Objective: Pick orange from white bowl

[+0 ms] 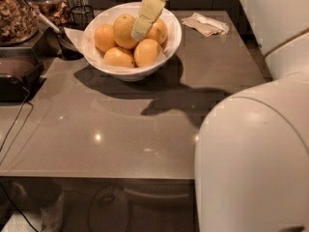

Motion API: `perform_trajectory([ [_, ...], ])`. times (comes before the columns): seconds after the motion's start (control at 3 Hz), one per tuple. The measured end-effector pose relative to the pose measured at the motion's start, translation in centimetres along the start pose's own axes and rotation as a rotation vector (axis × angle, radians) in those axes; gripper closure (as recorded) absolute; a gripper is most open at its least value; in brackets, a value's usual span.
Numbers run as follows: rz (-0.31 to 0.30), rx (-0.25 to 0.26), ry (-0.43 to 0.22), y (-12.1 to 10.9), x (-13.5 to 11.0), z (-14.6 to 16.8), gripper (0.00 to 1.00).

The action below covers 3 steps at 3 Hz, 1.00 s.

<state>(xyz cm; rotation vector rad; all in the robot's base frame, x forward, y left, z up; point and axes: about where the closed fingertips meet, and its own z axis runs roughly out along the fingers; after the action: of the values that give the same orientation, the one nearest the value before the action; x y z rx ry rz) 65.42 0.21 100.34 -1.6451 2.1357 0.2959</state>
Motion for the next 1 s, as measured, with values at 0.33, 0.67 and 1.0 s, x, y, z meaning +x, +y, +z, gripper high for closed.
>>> perform_trajectory([
  [0.33,-0.001,0.028,-0.032,-0.8,-0.9,-0.1,0.0],
  [0.67,0.002,0.022,-0.061,-1.5,-1.1,0.7,0.0],
  [1.0,-0.035,-0.015,-0.092,-2.0,-2.7,2.4,0.0],
])
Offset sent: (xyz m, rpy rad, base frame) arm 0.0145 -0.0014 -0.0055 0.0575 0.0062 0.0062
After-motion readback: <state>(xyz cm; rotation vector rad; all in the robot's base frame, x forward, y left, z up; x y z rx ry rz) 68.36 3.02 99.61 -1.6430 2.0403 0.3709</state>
